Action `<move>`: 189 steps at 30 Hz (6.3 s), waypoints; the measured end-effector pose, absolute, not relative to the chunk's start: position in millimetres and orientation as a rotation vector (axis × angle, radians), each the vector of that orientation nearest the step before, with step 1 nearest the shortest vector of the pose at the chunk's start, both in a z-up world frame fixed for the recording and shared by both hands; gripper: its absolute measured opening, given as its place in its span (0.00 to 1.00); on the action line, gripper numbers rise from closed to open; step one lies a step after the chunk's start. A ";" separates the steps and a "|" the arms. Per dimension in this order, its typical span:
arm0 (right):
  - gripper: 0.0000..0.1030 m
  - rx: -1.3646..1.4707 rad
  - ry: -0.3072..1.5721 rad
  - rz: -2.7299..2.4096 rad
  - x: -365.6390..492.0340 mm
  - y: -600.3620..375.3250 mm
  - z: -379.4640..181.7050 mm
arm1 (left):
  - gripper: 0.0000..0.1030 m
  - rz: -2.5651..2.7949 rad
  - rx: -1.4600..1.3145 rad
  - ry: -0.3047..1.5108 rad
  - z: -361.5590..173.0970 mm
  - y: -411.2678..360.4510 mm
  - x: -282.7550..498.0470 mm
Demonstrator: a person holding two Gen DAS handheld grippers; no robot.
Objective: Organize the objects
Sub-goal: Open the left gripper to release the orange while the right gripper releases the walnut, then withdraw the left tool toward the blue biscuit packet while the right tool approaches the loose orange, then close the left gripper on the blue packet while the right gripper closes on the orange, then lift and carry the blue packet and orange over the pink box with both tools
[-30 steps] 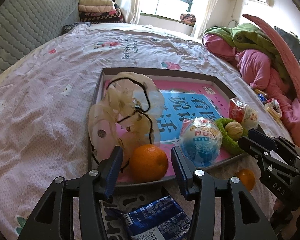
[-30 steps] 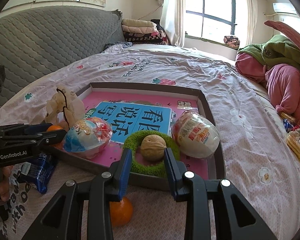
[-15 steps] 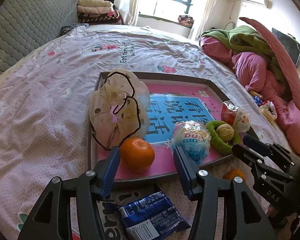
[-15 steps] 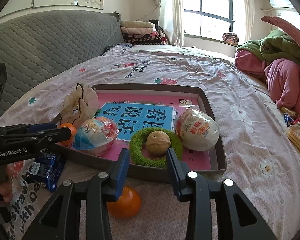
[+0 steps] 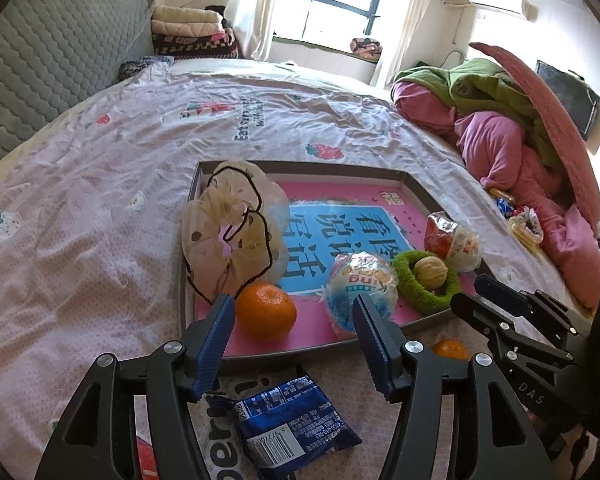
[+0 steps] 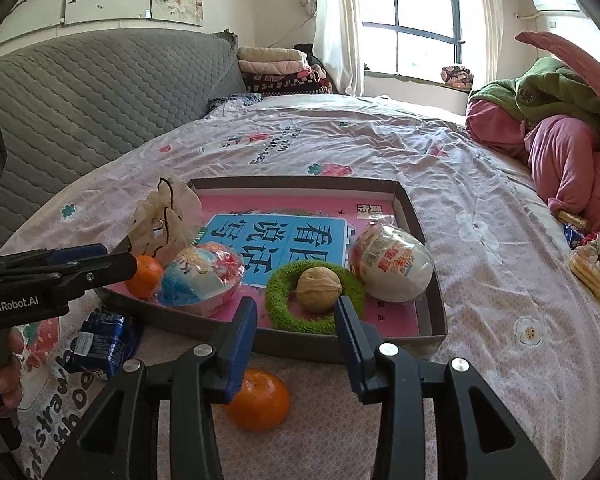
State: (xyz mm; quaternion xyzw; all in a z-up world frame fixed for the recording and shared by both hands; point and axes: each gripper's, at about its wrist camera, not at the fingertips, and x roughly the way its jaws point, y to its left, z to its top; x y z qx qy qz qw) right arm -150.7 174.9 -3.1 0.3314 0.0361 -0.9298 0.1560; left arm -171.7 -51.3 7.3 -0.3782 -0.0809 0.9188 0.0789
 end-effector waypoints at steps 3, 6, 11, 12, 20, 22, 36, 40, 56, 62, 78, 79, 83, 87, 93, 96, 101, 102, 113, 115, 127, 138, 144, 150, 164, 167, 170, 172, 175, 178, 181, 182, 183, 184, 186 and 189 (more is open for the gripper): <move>0.43 0.937 0.121 -2.674 -148.9 172.6 0.2 | 0.61 2.752 -1.119 -0.245 12.3 -52.3 -169.4; 0.44 0.932 0.126 -2.676 -147.3 170.5 2.7 | 0.61 2.762 -1.109 -0.231 16.4 -52.3 -167.4; 0.45 0.928 0.141 -2.682 -146.0 168.6 5.1 | 0.62 2.766 -1.099 -0.233 21.0 -53.0 -165.0; 0.45 0.926 0.142 -2.684 -145.5 168.3 5.7 | 0.62 2.767 -1.099 -0.231 21.4 -53.0 -164.4; 0.45 0.922 0.150 -2.694 -141.5 168.2 10.2 | 0.63 2.779 -1.092 -0.229 26.5 -53.0 -159.8; 0.45 0.919 0.153 -2.696 -140.2 168.4 12.0 | 0.66 2.786 -1.091 -0.229 27.6 -53.8 -158.0; 0.46 0.881 0.176 -2.717 -125.0 170.1 29.8 | 0.68 2.808 -1.048 -0.240 42.3 -60.8 -142.0; 0.46 0.874 0.177 -2.718 -119.7 169.0 33.3 | 0.68 2.824 -1.036 -0.238 45.1 -60.5 -132.2; 0.46 0.857 0.173 -2.718 -100.9 171.9 34.4 | 0.69 2.869 -1.030 -0.211 42.6 -48.4 -101.4; 0.46 0.868 0.164 -2.719 -96.1 175.8 31.1 | 0.69 2.886 -1.032 -0.175 37.1 -42.0 -91.7; 0.46 0.893 0.175 -2.704 -85.4 177.3 23.7 | 0.69 2.868 -1.081 -0.165 24.1 -38.0 -83.6; 0.46 0.894 0.176 -2.703 -84.6 177.1 23.4 | 0.69 2.867 -1.082 -0.166 23.7 -37.9 -83.2; 0.46 0.896 0.181 -2.696 -81.3 176.7 21.9 | 0.69 2.856 -1.097 -0.168 21.0 -37.2 -81.4; 0.46 0.908 0.190 -2.686 -79.3 175.6 18.7 | 0.69 2.850 -1.110 -0.158 18.0 -37.3 -80.0; 0.47 0.934 0.189 -2.672 -77.4 176.8 11.8 | 0.69 2.835 -1.144 -0.174 11.1 -39.3 -79.5; 0.47 0.943 0.187 -2.670 -77.3 178.1 8.3 | 0.69 2.833 -1.164 -0.161 6.4 -38.6 -78.5; 0.47 0.962 0.182 -2.664 -76.2 179.1 3.0 | 0.69 2.818 -1.189 -0.146 -0.2 -34.6 -76.5; 0.47 0.966 0.181 -2.662 -75.6 179.3 1.6 | 0.69 2.813 -1.194 -0.141 -1.5 -33.6 -75.7; 0.47 0.993 0.183 -2.640 -72.2 177.6 -6.0 | 0.69 2.807 -1.239 -0.117 -9.6 -29.6 -70.5; 0.47 0.991 0.182 -2.639 -72.0 177.5 -6.2 | 0.69 2.806 -1.245 -0.119 -10.7 -29.5 -69.4; 0.47 1.005 0.164 -2.619 -73.5 175.9 -11.1 | 0.69 2.785 -1.310 -0.158 -24.5 -28.8 -66.2; 0.47 1.011 0.141 -2.591 -78.3 172.9 -20.2 | 0.69 2.781 -1.348 -0.248 -30.9 -23.0 -74.7; 0.47 1.025 0.115 -2.583 -84.8 173.8 -23.7 | 0.69 2.813 -1.353 -0.314 -28.3 -26.0 -88.0; 0.47 1.037 0.093 -2.573 -93.1 173.5 -26.0 | 0.69 2.836 -1.356 -0.370 -26.2 -30.7 -100.7; 0.47 1.080 0.145 -2.568 -114.1 157.9 -34.1 | 0.69 2.878 -1.434 -0.497 -37.1 -39.9 -127.9; 0.47 1.110 0.143 -2.572 -119.0 157.7 -38.1 | 0.69 2.891 -1.448 -0.500 -38.8 -39.3 -131.3; 0.47 1.117 0.143 -2.565 -121.1 156.9 -40.4 | 0.69 2.909 -1.455 -0.496 -40.7 -38.5 -133.8; 0.47 1.127 0.140 -2.560 -123.6 157.2 -41.5 | 0.69 2.916 -1.462 -0.495 -41.8 -37.9 -135.8; 0.47 1.128 0.120 -2.545 -126.9 158.2 -42.7 | 0.69 2.932 -1.459 -0.480 -43.2 -36.7 -137.4; 0.44 1.141 0.090 -2.526 -130.5 161.1 -45.0 | 0.69 2.943 -1.450 -0.471 -44.6 -36.3 -138.3; 0.38 1.143 0.066 -2.525 -132.2 163.5 -45.2 | 0.65 2.941 -1.442 -0.466 -46.1 -36.9 -138.9; 0.38 1.140 0.054 -2.522 -132.5 164.6 -45.1 | 0.60 2.934 -1.443 -0.456 -46.4 -36.3 -139.4; 0.38 1.139 0.046 -2.520 -132.5 165.2 -44.9 | 0.60 2.934 -1.441 -0.454 -46.4 -36.4 -138.7; 0.38 1.135 0.042 -2.520 -132.2 165.7 -44.5 | 0.59 2.934 -1.437 -0.452 -46.2 -36.4 -138.5; 0.38 1.123 0.040 -2.519 -130.8 166.3 -43.1 | 0.57 2.928 -1.428 -0.454 -46.1 -37.5 -137.4; 0.37 1.104 0.047 -2.519 -128.2 165.2 -40.7 | 0.56 2.913 -1.417 -0.471 -44.7 -40.1 -136.3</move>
